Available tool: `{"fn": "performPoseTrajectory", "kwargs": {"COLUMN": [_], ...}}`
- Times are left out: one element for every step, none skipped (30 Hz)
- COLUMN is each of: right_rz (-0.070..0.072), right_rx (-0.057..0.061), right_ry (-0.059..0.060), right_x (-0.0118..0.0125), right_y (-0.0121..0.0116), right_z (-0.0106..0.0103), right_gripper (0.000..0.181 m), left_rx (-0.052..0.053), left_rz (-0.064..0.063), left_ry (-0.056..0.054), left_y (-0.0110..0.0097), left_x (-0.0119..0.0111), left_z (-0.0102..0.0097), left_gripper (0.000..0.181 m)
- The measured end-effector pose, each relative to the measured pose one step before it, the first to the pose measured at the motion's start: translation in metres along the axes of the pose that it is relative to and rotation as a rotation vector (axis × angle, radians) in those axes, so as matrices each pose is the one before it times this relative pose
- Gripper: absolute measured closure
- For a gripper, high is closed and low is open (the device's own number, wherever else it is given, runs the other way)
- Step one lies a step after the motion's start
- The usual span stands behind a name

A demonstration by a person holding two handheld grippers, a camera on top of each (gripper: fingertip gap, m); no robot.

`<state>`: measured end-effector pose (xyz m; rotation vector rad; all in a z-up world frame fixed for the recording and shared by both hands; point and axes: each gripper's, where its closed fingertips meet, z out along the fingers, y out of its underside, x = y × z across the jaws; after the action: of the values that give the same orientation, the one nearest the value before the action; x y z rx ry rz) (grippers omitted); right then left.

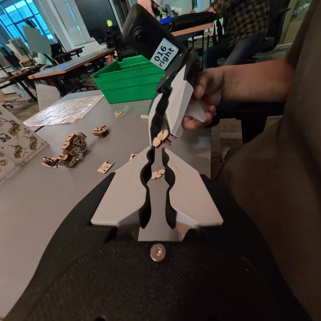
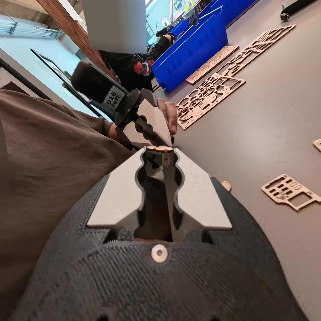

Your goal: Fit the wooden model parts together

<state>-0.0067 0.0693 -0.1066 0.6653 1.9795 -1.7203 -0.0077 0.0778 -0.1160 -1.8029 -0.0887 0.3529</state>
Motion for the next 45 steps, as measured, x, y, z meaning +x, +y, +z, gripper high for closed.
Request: {"fn": "performPoseTrajectory", "kwargs": {"right_rz": [0.0142, 0.0145, 0.0152, 0.0158, 0.0136, 0.0094, 0.0066, 0.0050, 0.0028, 0.0031, 0.0034, 0.0035, 0.0044, 0.0052, 0.0053, 0.0055, 0.0054, 0.0046, 0.0051, 0.0046, 0.0034, 0.0030, 0.0018, 0.0021, 0.0039, 0.0049, 0.0016, -0.0046, -0.0095, -0.0167, -0.0256, -0.0368, -0.0494, -0.0603, -0.0712, -0.0823, -0.0791, -0.0549, -0.0504, -0.0436, -0.0313, -0.0194, -0.0152, -0.0147, -0.0112], "right_rx": [0.0000, 0.0005, 0.0026, 0.0026, 0.0013, 0.0011, 0.0001, -0.0021, -0.0024, -0.0016, -0.0017, -0.0024, -0.0034, -0.0040, -0.0036, -0.0021, 0.0006, 0.0022, 0.0033, 0.0042, 0.0040, 0.0034, 0.0037, 0.0036, 0.0032, 0.0038, 0.0056, 0.0082, 0.0113, 0.0128, 0.0084, -0.0025, -0.0182, -0.0354, -0.0502, -0.0585, -0.0540, -0.0372, -0.0369, -0.0363, -0.0341, -0.0327, -0.0285, -0.0101, 0.0078], "right_ry": [-0.0088, -0.0095, -0.0092, -0.0102, -0.0087, -0.0044, 0.0001, 0.0026, 0.0012, 0.0007, -0.0006, -0.0026, -0.0030, -0.0025, -0.0033, -0.0039, -0.0021, -0.0034, -0.0039, -0.0027, -0.0011, 0.0018, 0.0054, 0.0048, 0.0012, -0.0035, -0.0010, 0.0089, 0.0193, 0.0290, 0.0449, 0.0620, 0.0718, 0.0750, 0.0762, 0.0720, 0.0552, 0.0241, -0.0080, 0.0015, 0.0174, 0.0265, 0.0162, 0.0018, 0.0054], "right_x": [-0.00050, -0.00046, -0.00053, -0.00063, -0.00050, 0.00028, 0.00067, 0.00098, 0.00072, 0.00051, 0.00029, 0.00001, -0.00018, 0.00004, -0.00002, -0.00017, 0.00003, -0.00016, -0.00026, -0.00013, 0.00004, 0.00062, 0.00120, 0.00123, 0.00067, -0.00005, 0.00003, 0.00142, 0.00277, 0.00404, 0.00637, 0.00907, 0.01020, 0.01015, 0.00946, 0.00765, 0.00359, -0.00196, -0.00660, -0.00456, -0.00106, 0.00135, 0.00034, -0.00194, -0.00106], "right_y": [0.00041, 0.00018, -0.00021, -0.00015, 0.00006, 0.00006, 0.00015, 0.00045, 0.00053, 0.00043, 0.00029, 0.00052, 0.00071, 0.00083, 0.00085, 0.00058, 0.00004, -0.00036, -0.00051, -0.00069, -0.00067, -0.00071, -0.00074, -0.00100, -0.00129, -0.00135, -0.00178, -0.00263, -0.00322, -0.00345, -0.00290, -0.00113, 0.00165, 0.00452, 0.00718, 0.00869, 0.00848, 0.00580, 0.00563, 0.00588, 0.00552, 0.00506, 0.00458, 0.00209, -0.00066], "right_z": [0.00017, 0.00019, 0.00030, 0.00019, 0.00018, 0.00015, 0.00017, 0.00010, 0.00018, 0.00004, 0.00012, 0.00027, 0.00021, 0.00048, 0.00052, 0.00041, 0.00017, -0.00004, -0.00006, -0.00011, -0.00013, -0.00038, -0.00056, -0.00078, -0.00094, -0.00110, -0.00140, -0.00198, -0.00271, -0.00317, -0.00344, -0.00298, -0.00203, -0.00079, 0.00085, 0.00213, 0.00326, 0.00398, 0.00395, 0.00417, 0.00410, 0.00394, 0.00371, 0.00229, 0.00021], "right_gripper": [0.155, 0.155, 0.155, 0.155, 0.155, 0.155, 0.155, 0.155, 0.154, 0.155, 0.155, 0.155, 0.155, 0.155, 0.155, 0.155, 0.155, 0.155, 0.154, 0.155, 0.155, 0.156, 0.155, 0.151, 0.147, 0.145, 0.145, 0.144, 0.144, 0.145, 0.147, 0.149, 0.152, 0.153, 0.153, 0.152, 0.152, 0.152, 0.150, 0.148, 0.146, 0.144, 0.144, 0.143, 0.148], "left_rx": [0.0035, 0.0031, 0.0046, 0.0063, 0.0039, 0.0008, -0.0005, 0.0005, 0.0011, 0.0014, 0.0015, 0.0003, -0.0016, -0.0031, -0.0031, -0.0024, -0.0011, -0.0001, 0.0014, 0.0014, 0.0012, 0.0015, 0.0046, -0.0009, -0.0013, 0.0000, -0.0039, -0.0085, -0.0078, -0.0091, -0.0099, -0.0039, 0.0017, 0.0004, 0.0006, 0.0035, 0.0022, 0.0013, 0.0059, 0.0069, 0.0056, 0.0064, 0.0085, 0.0106, 0.0081], "left_rz": [0.0152, 0.0115, 0.0049, 0.0007, -0.0014, -0.0022, 0.0000, 0.0027, 0.0052, 0.0071, 0.0067, 0.0062, 0.0063, 0.0058, 0.0049, 0.0034, 0.0024, 0.0004, -0.0027, -0.0048, -0.0040, -0.0017, -0.0015, -0.0038, -0.0077, -0.0121, -0.0144, -0.0152, -0.0163, -0.0206, -0.0268, -0.0298, -0.0323, -0.0342, -0.0346, -0.0332, -0.0326, -0.0313, -0.0273, -0.0224, -0.0166, -0.0101, -0.0031, 0.0028, 0.0063], "left_ry": [-0.0143, -0.0092, -0.0043, 0.0007, 0.0043, 0.0030, -0.0013, -0.0037, -0.0032, -0.0032, -0.0029, -0.0002, 0.0008, 0.0020, 0.0022, -0.0003, 0.0036, 0.0011, 0.0017, 0.0014, -0.0002, -0.0036, -0.0056, -0.0066, -0.0043, -0.0134, -0.0199, -0.0193, -0.0204, -0.0189, -0.0154, -0.0088, -0.0088, -0.0055, -0.0013, -0.0027, -0.0040, 0.0003, 0.0037, 0.0039, 0.0042, 0.0032, 0.0031, 0.0064, 0.0032], "left_y": [-0.00076, -0.00066, -0.00098, -0.00101, -0.00033, 0.00010, 0.00021, -0.00001, -0.00030, -0.00028, -0.00034, -0.00008, 0.00029, 0.00064, 0.00070, 0.00054, 0.00033, -0.00014, -0.00028, -0.00032, -0.00016, -0.00024, -0.00058, 0.00003, 0.00020, 0.00030, 0.00091, 0.00169, 0.00191, 0.00226, 0.00240, 0.00157, 0.00061, 0.00049, 0.00029, -0.00003, 0.00035, 0.00039, -0.00039, -0.00057, -0.00061, -0.00075, -0.00119, -0.00153, -0.00129], "left_x": [-0.00081, -0.00067, -0.00034, 0.00024, 0.00060, 0.00024, -0.00028, -0.00050, -0.00013, -0.00005, 0.00020, 0.00051, 0.00077, 0.00098, 0.00085, 0.00047, 0.00081, 0.00004, -0.00013, -0.00026, -0.00043, -0.00081, -0.00111, -0.00163, -0.00160, -0.00327, -0.00454, -0.00499, -0.00525, -0.00536, -0.00523, -0.00422, -0.00431, -0.00379, -0.00324, -0.00332, -0.00351, -0.00287, -0.00205, -0.00165, -0.00117, -0.00072, -0.00003, 0.00112, 0.00099], "left_z": [-0.00022, -0.00024, -0.00027, -0.00019, -0.00017, -0.00011, -0.00008, -0.00001, -0.00004, -0.00007, -0.00012, 0.00005, 0.00024, 0.00039, 0.00036, 0.00033, -0.00005, -0.00014, -0.00022, -0.00027, -0.00005, -0.00022, -0.00041, -0.00036, -0.00019, -0.00013, -0.00010, -0.00001, 0.00005, 0.00004, 0.00022, 0.00004, -0.00022, -0.00015, -0.00020, -0.00039, -0.00030, -0.00029, -0.00044, -0.00053, -0.00055, -0.00048, -0.00053, -0.00051, -0.00029], "left_gripper": [0.177, 0.178, 0.177, 0.176, 0.175, 0.174, 0.174, 0.174, 0.174, 0.173, 0.173, 0.173, 0.173, 0.173, 0.174, 0.177, 0.178, 0.178, 0.178, 0.179, 0.179, 0.181, 0.181, 0.181, 0.181, 0.181, 0.181, 0.181, 0.181, 0.181, 0.181, 0.181, 0.181, 0.181, 0.181, 0.181, 0.181, 0.181, 0.181, 0.181, 0.181, 0.181, 0.181, 0.181, 0.181]}}
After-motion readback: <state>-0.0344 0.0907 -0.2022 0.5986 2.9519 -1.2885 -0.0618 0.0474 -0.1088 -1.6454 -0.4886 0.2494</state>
